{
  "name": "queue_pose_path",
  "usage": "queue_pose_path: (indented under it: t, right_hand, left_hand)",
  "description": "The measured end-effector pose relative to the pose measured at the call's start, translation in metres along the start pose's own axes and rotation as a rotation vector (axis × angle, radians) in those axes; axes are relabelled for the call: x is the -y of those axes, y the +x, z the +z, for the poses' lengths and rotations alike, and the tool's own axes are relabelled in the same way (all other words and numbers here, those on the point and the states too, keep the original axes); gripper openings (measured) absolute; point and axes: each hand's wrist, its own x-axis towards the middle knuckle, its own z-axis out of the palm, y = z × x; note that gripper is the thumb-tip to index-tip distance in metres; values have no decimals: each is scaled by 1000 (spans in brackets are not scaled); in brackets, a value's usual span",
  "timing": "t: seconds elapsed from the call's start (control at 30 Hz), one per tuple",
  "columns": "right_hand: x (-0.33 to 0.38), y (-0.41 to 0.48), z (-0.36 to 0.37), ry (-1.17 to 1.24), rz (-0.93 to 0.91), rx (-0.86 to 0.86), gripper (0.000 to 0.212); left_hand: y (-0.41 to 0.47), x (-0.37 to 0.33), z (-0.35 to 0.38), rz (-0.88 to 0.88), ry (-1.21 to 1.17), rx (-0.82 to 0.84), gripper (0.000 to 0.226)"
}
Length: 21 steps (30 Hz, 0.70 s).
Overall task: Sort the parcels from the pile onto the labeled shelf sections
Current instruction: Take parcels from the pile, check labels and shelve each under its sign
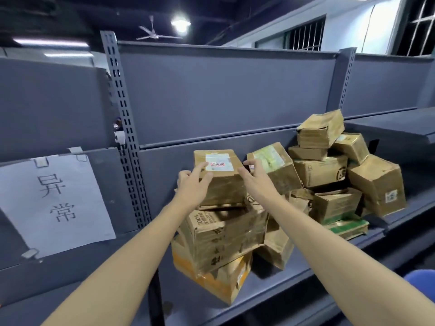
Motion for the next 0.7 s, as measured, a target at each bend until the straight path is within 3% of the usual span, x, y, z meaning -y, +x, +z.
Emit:
queue_pose_path:
  t: [0.3, 0.7]
  right_hand:
    - [-2, 13, 9, 55, 53, 57, 40]
    - [35, -20, -10, 186, -144, -57, 23]
  left_hand:
    - [12, -5, 12, 23, -75, -10, 37]
    - [-50, -35, -15, 214, -160, -268, 43]
